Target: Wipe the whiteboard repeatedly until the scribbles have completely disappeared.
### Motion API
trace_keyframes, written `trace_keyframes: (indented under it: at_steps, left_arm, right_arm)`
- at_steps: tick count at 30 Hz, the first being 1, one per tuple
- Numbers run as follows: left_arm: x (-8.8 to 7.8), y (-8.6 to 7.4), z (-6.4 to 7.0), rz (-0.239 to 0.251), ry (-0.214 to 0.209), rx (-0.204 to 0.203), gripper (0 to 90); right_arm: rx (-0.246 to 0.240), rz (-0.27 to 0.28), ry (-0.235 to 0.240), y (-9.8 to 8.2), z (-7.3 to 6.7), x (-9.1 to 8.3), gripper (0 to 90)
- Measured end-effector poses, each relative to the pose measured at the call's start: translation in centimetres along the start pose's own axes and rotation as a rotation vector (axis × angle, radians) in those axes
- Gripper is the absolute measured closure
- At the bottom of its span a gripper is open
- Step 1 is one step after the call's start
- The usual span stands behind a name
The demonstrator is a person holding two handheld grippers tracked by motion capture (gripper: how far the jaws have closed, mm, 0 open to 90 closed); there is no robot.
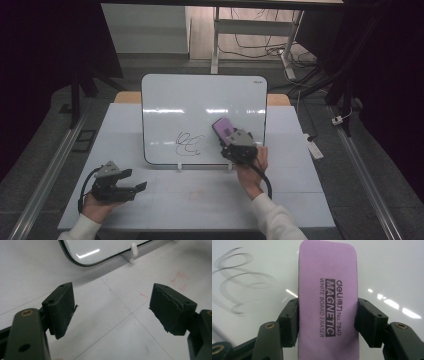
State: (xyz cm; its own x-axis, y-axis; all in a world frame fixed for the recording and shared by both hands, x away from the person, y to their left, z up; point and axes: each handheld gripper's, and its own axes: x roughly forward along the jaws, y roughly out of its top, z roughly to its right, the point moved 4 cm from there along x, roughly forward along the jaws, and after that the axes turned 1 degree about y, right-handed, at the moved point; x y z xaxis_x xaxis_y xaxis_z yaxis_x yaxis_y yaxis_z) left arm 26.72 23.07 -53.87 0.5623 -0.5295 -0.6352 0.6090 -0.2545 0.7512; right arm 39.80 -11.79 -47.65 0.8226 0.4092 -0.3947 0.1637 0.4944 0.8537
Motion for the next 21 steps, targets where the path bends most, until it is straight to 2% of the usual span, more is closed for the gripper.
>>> trace_keyframes:
  at_steps: [2,3,5,8,11,15,21]
  left_arm:
    - [0.1,0.0,0.0,-0.002,-0.002,0.003,21.4]
    - [0.1,0.0,0.0,-0.005,-0.002,0.002,21.4]
    - [0.2,0.0,0.1,-0.005,-0.001,0.005,21.4]
    - [0.2,0.1,0.1,-0.005,-0.002,0.005,21.4]
    - [0.2,0.1,0.1,-0.006,-0.002,0.005,21.4]
    - [0.2,0.1,0.2,-0.004,-0.003,0.005,21.3]
    - [0.0,0.0,0.0,0.0,-0.003,0.002,21.4]
  right_arm:
    - [0.036,0.006,-0.016,-0.3,1.3,-0.4,39.8]
    - [0.046,0.01,-0.01,-0.4,1.6,-0.5,39.8]
    - [0.022,0.006,-0.023,-0.4,1.3,-0.4,39.7]
    - [-0.001,0.003,-0.01,-0.1,0.0,0.1,39.8]
    - [-0.028,0.004,0.033,0.5,-2.0,0.8,39.8]
    - [-0.095,-0.001,0.109,1.3,-6.0,1.9,39.8]
    - [-0.146,-0.004,0.212,2.1,-11.2,3.5,39.8]
